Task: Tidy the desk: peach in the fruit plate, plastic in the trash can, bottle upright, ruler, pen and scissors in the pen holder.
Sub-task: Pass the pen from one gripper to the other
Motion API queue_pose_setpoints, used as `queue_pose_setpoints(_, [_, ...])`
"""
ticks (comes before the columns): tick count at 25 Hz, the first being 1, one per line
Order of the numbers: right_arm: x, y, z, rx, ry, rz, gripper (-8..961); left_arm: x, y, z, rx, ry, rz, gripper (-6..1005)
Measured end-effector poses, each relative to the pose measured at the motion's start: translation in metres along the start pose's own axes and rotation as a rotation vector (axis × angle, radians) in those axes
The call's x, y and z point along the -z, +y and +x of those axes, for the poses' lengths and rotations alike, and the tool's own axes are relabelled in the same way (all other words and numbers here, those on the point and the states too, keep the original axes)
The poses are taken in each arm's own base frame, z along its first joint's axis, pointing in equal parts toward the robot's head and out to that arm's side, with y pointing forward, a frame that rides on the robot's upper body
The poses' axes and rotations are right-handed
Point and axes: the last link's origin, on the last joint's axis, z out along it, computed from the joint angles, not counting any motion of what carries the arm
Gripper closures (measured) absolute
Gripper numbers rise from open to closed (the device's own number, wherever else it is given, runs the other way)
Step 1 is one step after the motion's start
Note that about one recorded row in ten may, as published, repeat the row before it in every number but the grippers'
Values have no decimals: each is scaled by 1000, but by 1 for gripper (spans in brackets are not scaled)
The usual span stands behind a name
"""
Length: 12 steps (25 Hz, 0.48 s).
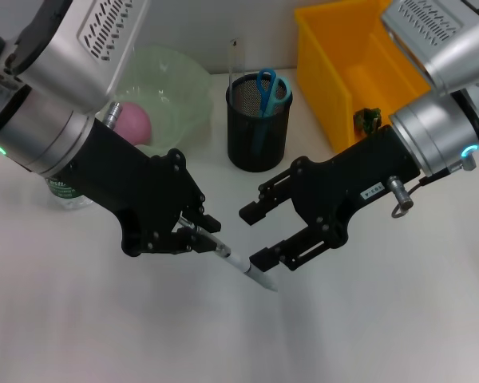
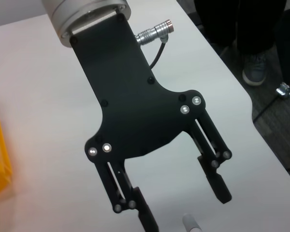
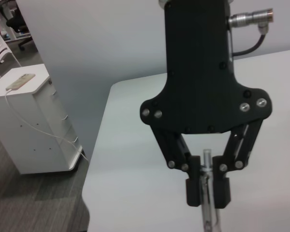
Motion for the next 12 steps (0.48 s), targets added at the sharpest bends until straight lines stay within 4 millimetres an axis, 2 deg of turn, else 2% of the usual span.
queue_pose_setpoints(12, [-12,-1,-1,-13,32,-25,383,-1,0,2,-41,15,3,780])
